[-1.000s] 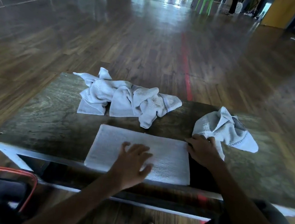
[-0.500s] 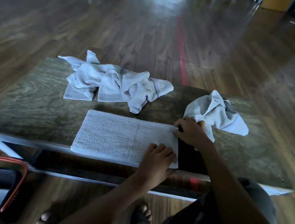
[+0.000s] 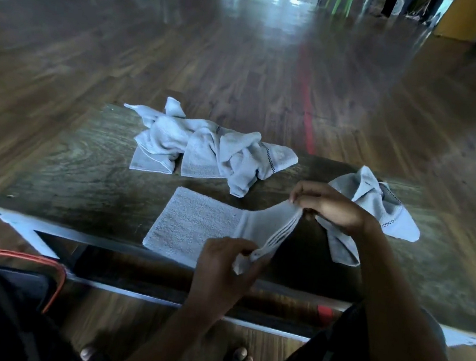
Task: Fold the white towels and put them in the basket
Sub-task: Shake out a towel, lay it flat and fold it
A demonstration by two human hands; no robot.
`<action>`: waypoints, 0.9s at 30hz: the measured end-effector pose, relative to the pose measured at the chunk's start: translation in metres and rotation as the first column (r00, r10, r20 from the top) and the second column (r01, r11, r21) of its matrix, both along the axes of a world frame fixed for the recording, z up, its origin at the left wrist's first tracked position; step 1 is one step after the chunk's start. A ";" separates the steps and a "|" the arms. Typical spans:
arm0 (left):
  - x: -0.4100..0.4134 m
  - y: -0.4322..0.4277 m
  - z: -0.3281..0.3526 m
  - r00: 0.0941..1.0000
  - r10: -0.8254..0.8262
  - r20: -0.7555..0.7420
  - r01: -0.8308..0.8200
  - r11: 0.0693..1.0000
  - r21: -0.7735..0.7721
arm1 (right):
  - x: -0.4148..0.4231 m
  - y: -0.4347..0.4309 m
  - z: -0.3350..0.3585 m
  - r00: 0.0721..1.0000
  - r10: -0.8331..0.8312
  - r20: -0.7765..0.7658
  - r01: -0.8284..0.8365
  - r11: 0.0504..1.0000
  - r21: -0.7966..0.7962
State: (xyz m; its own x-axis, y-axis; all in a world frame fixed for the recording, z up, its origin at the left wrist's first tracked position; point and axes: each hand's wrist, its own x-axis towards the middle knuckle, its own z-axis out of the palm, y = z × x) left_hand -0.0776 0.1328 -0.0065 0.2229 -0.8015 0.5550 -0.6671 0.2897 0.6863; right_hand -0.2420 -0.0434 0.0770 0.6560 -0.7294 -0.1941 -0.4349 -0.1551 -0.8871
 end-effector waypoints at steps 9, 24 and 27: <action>0.079 0.029 -0.001 0.921 0.306 -0.242 -0.303 0.952 0.051 | 0.101 -0.010 0.007 0.979 0.189 -0.070 -0.189 0.982 0.007; 0.122 0.030 -0.047 0.800 0.572 -0.182 -0.520 0.811 0.268 | 0.203 -0.023 -0.053 0.926 0.225 -0.304 -0.288 0.941 -0.180; 0.122 0.029 -0.049 0.774 0.602 -0.194 -0.535 0.787 0.307 | 0.208 -0.024 -0.061 0.914 0.228 -0.335 -0.316 0.918 -0.239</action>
